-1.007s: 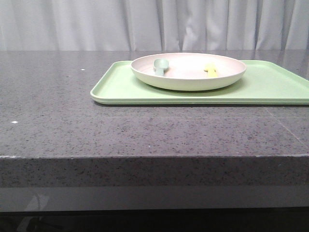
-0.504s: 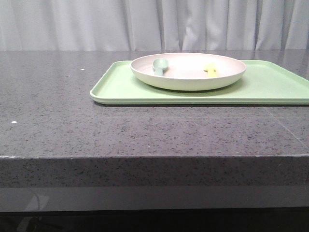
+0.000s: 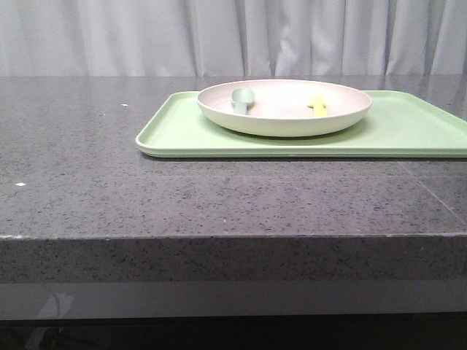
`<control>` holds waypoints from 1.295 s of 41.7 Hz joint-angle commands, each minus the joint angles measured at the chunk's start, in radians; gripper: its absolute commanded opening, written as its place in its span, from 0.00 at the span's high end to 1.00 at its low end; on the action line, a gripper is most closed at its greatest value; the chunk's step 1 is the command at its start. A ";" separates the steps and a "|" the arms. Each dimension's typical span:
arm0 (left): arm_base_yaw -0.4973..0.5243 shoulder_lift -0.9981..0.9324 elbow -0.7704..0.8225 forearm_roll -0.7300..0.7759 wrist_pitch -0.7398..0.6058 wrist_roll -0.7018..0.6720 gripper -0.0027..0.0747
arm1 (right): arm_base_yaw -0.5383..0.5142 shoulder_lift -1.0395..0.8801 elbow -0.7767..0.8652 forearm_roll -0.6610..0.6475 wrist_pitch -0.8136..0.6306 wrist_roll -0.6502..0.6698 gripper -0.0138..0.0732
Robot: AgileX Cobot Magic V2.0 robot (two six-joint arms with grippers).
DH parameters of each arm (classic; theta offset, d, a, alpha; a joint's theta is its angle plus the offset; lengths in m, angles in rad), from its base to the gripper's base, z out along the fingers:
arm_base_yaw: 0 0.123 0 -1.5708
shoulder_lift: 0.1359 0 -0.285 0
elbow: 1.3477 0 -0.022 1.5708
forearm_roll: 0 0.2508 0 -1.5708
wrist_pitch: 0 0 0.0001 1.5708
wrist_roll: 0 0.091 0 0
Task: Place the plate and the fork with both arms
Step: 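Move the right gripper above the yellow fork on the plate, then lower the right gripper and grasp the yellow fork handle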
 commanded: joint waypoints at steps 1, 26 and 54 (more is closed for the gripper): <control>-0.005 0.000 -0.025 -0.006 -0.065 0.001 0.49 | -0.001 0.076 -0.123 0.013 0.030 0.011 0.34; -0.005 0.000 -0.025 -0.006 -0.065 0.001 0.49 | -0.001 0.642 -0.597 -0.111 0.369 0.232 0.46; -0.005 0.000 -0.025 -0.006 -0.065 0.001 0.49 | -0.038 0.979 -0.935 -0.083 0.540 0.347 0.47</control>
